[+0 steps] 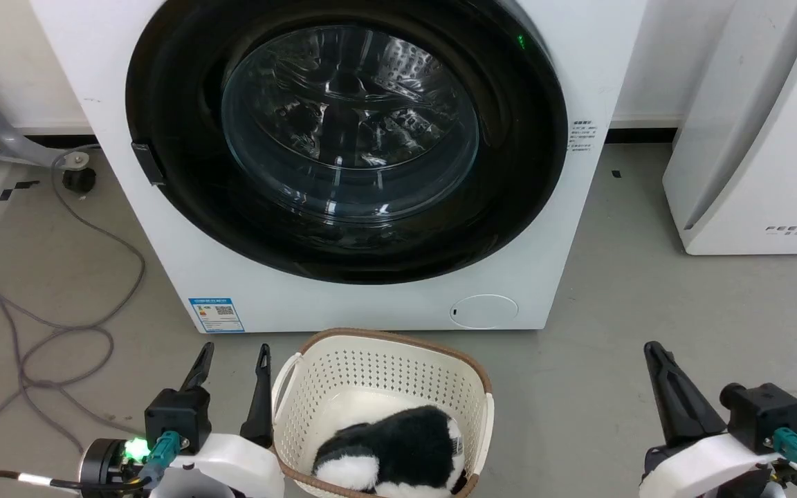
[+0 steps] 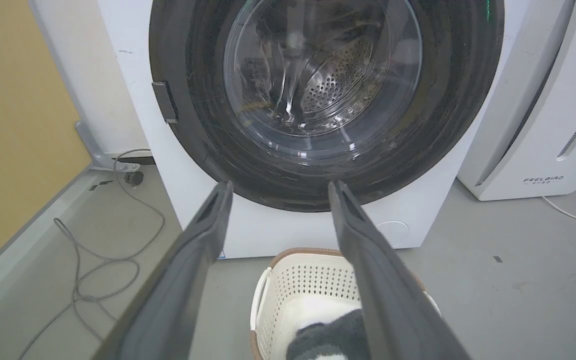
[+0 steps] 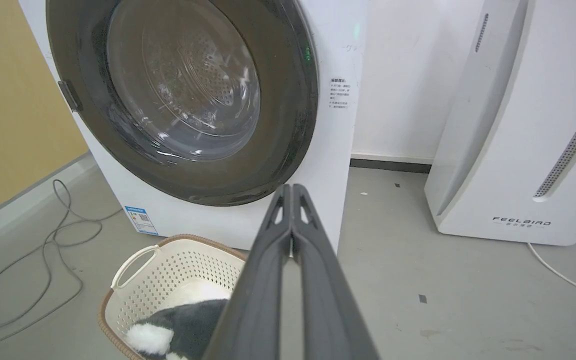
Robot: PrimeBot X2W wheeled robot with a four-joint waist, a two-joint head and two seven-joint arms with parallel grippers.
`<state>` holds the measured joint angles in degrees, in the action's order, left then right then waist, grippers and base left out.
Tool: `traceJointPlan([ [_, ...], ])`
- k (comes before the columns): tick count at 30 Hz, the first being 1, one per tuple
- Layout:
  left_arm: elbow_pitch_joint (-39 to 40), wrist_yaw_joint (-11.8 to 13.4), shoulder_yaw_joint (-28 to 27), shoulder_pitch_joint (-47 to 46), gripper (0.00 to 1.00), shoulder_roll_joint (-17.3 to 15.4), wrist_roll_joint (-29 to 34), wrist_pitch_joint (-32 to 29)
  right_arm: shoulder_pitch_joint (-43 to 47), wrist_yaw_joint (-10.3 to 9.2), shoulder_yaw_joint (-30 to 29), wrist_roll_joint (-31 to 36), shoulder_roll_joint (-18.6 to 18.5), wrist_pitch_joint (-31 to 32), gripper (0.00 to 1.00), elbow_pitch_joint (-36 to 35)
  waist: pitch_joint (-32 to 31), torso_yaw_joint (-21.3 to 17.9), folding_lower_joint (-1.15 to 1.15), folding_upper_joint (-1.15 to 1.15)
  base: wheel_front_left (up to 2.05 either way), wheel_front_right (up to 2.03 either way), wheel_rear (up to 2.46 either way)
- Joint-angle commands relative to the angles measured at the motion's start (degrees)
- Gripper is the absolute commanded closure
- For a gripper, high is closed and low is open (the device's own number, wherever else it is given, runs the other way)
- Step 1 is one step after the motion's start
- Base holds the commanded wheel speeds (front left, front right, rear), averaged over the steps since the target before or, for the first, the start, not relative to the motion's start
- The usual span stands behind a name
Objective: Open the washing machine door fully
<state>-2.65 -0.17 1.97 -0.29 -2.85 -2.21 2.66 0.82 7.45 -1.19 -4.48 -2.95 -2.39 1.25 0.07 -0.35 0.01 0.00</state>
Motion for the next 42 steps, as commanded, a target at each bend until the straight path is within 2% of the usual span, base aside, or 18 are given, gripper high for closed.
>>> traceJointPlan([
  [1, -0.3, -0.2, 0.2, -1.1, 0.00, 0.0, -0.3, 0.5, 0.0, 0.01, -0.2, -0.6, 0.0, -0.6, 1.00, 0.1, 0.0, 0.0, 0.00, 0.00, 0.00, 0.00, 0.00],
  [16, -1.4, -0.5, 1.3, -2.2, 0.00, 0.0, -1.8, 2.3, -2.8, 0.01, -2.3, -21.6, 0.0, -2.6, 1.00, 1.6, 0.1, -0.1, 0.00, 0.00, 0.00, 0.00, 0.00],
  [24, -1.6, -0.5, 1.9, -2.8, 0.00, 0.0, -2.7, 3.3, -7.2, 0.01, -4.5, -28.1, -0.1, -3.5, 1.00, 4.3, 0.3, 0.0, 0.00, 0.00, 0.00, 0.00, 0.00],
  [31, -1.3, 0.0, 2.5, -3.6, 0.00, 0.0, -3.2, 4.1, -14.5, 0.02, -6.5, -32.9, -1.6, -3.8, 1.00, 8.8, 1.1, 0.1, 0.00, 0.00, 0.00, 0.00, 0.00],
  [42, 0.0, 0.4, 3.6, -5.7, 0.00, 0.0, -3.5, 5.4, -30.6, 0.02, -8.8, -41.7, -5.4, -1.8, 1.00, 20.3, 4.1, 0.5, 0.00, 0.00, 0.00, 0.00, 0.00],
])
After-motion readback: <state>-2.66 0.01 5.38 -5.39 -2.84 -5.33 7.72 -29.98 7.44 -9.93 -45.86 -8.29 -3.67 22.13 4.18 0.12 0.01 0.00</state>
